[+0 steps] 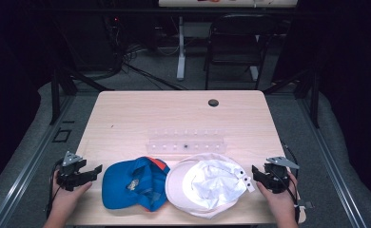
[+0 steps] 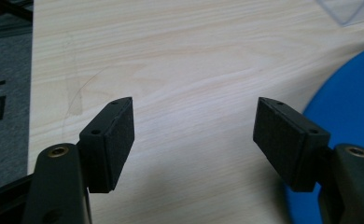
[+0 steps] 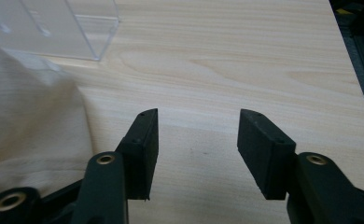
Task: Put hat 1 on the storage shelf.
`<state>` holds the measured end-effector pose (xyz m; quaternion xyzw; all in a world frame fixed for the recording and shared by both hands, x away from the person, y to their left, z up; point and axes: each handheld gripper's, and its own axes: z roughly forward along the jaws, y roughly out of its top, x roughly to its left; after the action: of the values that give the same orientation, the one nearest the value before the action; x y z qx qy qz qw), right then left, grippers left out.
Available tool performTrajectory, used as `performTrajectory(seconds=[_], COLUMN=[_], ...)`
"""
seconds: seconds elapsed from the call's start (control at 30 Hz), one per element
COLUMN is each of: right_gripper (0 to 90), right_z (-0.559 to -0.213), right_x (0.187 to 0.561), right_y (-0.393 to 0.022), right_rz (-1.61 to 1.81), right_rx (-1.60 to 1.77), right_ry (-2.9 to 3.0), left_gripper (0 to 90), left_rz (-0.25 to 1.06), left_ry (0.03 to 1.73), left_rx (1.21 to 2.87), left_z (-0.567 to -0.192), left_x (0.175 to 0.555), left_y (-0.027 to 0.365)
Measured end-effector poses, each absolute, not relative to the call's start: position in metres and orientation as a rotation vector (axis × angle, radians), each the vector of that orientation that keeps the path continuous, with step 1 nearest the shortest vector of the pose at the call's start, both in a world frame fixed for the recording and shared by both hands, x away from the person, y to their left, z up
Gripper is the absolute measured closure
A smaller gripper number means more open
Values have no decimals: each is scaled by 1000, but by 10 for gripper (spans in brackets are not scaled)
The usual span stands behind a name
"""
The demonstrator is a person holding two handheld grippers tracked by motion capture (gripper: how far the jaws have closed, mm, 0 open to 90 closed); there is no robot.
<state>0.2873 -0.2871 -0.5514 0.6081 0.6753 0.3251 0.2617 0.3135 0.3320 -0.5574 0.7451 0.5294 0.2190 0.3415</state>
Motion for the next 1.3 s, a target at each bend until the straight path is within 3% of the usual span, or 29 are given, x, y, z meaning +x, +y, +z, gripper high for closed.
performTrajectory(seconds=[0.5,1.1,1.3], right_gripper=[481,499,485], right_z=[-515,-462,-467], right_x=[260,281,290], right_y=[-287,-285,-269], right_rz=[1002,935,863], right_rx=[1660,1897,1930], right_ry=[1835,2136,2281], left_gripper=[372,440,442], left_rz=[513,467,468], left_ry=[1258,1311,1324], left_rx=[1961,1936,1922], left_z=[-540,-544,-546], left_x=[324,330,327], left_y=[301,304,309])
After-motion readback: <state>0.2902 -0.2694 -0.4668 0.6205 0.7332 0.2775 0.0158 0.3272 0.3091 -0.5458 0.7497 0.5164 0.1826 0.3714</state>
